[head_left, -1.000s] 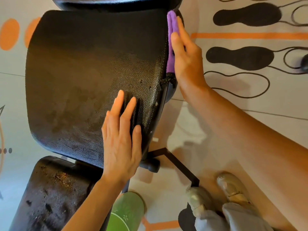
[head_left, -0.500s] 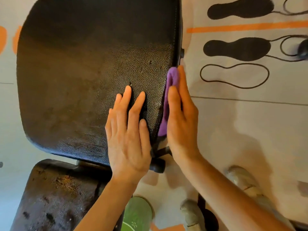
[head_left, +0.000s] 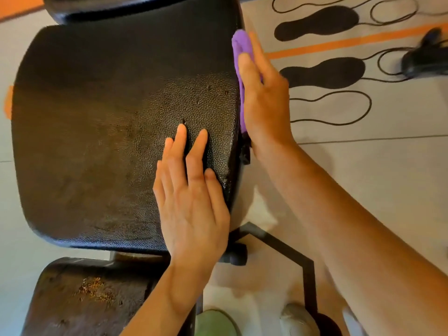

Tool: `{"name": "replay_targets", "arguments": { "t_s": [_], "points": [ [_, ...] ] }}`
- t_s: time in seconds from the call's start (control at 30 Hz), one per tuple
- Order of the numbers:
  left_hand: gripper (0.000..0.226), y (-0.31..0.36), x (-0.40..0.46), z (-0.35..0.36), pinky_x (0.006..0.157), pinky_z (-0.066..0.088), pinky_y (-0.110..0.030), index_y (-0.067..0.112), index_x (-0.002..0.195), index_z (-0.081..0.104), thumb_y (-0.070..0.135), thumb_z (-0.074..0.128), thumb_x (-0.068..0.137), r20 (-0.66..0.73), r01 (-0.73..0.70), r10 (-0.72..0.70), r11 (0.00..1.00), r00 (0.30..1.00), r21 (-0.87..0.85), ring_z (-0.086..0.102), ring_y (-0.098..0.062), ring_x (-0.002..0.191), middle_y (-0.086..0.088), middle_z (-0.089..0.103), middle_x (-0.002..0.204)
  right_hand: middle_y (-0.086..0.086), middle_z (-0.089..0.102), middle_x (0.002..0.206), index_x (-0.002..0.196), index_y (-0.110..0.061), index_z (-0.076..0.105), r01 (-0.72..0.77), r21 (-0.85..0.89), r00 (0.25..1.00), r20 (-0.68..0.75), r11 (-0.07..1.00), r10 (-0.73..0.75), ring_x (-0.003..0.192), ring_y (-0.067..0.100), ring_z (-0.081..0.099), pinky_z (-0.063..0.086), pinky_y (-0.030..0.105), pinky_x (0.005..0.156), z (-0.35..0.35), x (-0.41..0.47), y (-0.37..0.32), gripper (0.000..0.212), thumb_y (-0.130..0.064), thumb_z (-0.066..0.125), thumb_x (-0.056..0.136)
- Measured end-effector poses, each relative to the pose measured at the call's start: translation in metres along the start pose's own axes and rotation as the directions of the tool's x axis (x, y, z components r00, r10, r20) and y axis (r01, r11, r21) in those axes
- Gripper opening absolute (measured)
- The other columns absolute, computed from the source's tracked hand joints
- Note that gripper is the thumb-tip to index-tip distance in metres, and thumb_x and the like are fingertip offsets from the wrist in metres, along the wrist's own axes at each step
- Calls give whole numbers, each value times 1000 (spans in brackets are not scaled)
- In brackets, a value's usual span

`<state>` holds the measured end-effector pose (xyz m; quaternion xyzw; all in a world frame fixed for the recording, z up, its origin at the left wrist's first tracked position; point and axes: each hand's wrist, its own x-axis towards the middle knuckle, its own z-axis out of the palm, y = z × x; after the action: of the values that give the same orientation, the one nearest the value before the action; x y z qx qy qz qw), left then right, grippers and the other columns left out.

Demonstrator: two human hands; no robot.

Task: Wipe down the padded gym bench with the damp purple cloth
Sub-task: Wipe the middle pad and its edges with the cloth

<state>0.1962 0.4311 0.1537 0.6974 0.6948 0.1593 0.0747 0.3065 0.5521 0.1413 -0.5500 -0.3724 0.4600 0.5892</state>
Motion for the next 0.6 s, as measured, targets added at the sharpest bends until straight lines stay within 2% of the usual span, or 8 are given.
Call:
{"name": "replay_targets", "arguments": {
  "t_s": [0.07, 0.13, 0.2, 0.3, 0.4, 0.47, 0.53, 0.6],
  "points": [
    [50, -1, 1, 1, 121, 20, -45, 27, 151, 31, 22, 30, 101, 1, 0, 0, 1000, 1000, 7, 14, -16, 153, 4, 20, 163, 2, 42, 151, 147, -9, 34, 22, 41, 1000, 15, 999, -22, 139, 8, 39, 34, 6, 105, 4, -16, 4, 46, -21, 36, 103],
    [50, -1, 1, 0, 121, 22, -46, 26, 151, 31, 23, 28, 101, -2, 4, -4, 1000, 1000, 7, 15, -16, 153, 3, 21, 163, -3, 35, 154, 150, -11, 27, -17, 94, 999, 41, 995, 13, 142, 7, 34, 33, 24, 115, 1, -87, 14, 49, -17, 38, 103],
    [50, 0, 0, 0, 119, 24, -48, 26, 151, 30, 24, 27, 102, 0, -5, 5, 1000, 1000, -5, 15, -17, 153, 2, 21, 163, -2, 32, 156, 150, -15, 26, 8, 143, 997, 79, 990, -19, 144, 10, 31, 32, 38, 117, -6, -134, 13, 51, -16, 41, 101],
    [50, -1, 0, 0, 119, 25, -48, 27, 152, 29, 25, 26, 102, 5, -14, 13, 1000, 1000, 18, 16, -17, 152, 4, 20, 163, 1, 38, 153, 147, -14, 33, 16, 18, 998, 59, 1000, -17, 140, 8, 36, 34, 22, 114, -4, -56, 11, 47, -21, 40, 101],
    [50, 0, 0, 1, 120, 24, -47, 30, 152, 27, 25, 25, 102, 2, -2, 2, 1000, 1000, 19, 14, -15, 153, 6, 18, 163, 6, 43, 149, 146, -6, 36, 32, -10, 999, 8, 999, -32, 139, 13, 40, 36, 27, 114, 4, 23, -1, 51, -27, 37, 99],
    [50, 1, -1, 0, 120, 24, -46, 29, 152, 28, 26, 25, 102, -1, -8, 8, 1000, 1000, 8, 13, -14, 153, 7, 19, 163, 3, 36, 154, 149, -10, 31, 21, -17, 999, 35, 1000, -20, 143, 11, 33, 33, 29, 117, 6, -11, 7, 48, -23, 37, 103],
    [49, 1, 0, 0, 119, 25, -46, 28, 151, 30, 25, 26, 102, -3, -10, 10, 1000, 1000, -3, 14, -14, 153, 6, 20, 163, -3, 27, 158, 150, -12, 25, 35, 6, 998, 50, 999, -35, 144, 2, 25, 29, 19, 115, -2, -86, 11, 50, -17, 40, 102],
    [49, 1, 0, 0, 119, 25, -46, 27, 151, 31, 25, 26, 102, -7, -5, 5, 1000, 1000, -9, 15, -15, 152, 5, 21, 163, -2, 25, 158, 149, -13, 25, 120, 17, 991, 49, 993, -121, 145, 2, 24, 27, 15, 114, -7, -120, 10, 51, -14, 41, 101]
  ]
}}
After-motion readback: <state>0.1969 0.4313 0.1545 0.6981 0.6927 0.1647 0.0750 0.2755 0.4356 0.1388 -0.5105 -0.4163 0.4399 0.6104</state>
